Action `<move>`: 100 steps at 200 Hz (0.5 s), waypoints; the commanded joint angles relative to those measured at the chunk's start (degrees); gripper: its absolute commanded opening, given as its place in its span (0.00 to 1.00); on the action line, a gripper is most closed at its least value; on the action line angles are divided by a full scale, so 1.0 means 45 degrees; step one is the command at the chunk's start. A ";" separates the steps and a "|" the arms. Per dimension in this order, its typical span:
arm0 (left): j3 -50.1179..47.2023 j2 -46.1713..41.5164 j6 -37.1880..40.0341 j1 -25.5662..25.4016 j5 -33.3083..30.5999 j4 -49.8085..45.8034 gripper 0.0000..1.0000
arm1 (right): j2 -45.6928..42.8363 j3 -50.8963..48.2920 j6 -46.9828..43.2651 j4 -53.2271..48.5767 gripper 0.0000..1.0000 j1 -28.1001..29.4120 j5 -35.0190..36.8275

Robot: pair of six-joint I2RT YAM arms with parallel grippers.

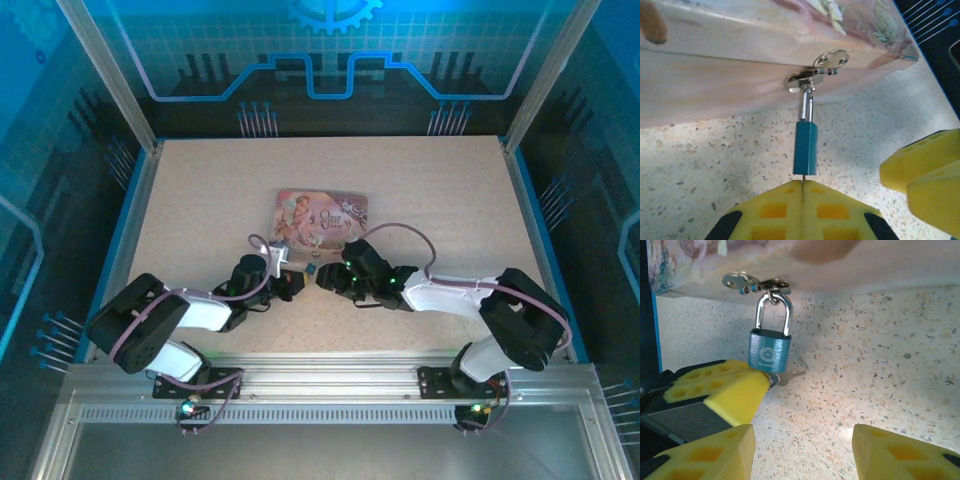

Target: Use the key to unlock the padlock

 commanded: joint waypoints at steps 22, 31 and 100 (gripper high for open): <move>-0.0299 0.0569 -0.0868 0.0525 0.1205 0.1792 0.00 | -0.0746 -0.0907 0.0675 0.0454 0.54 -0.0248 0.0923; -0.0344 0.0738 -0.1019 0.0637 0.1423 0.2066 0.00 | -0.0998 -0.1028 0.0695 0.0292 0.54 -0.0356 0.1078; -0.0318 0.2210 -0.1467 0.0841 0.1998 0.3177 0.00 | -0.1353 -0.1376 0.0995 0.1123 0.54 -0.0683 0.1038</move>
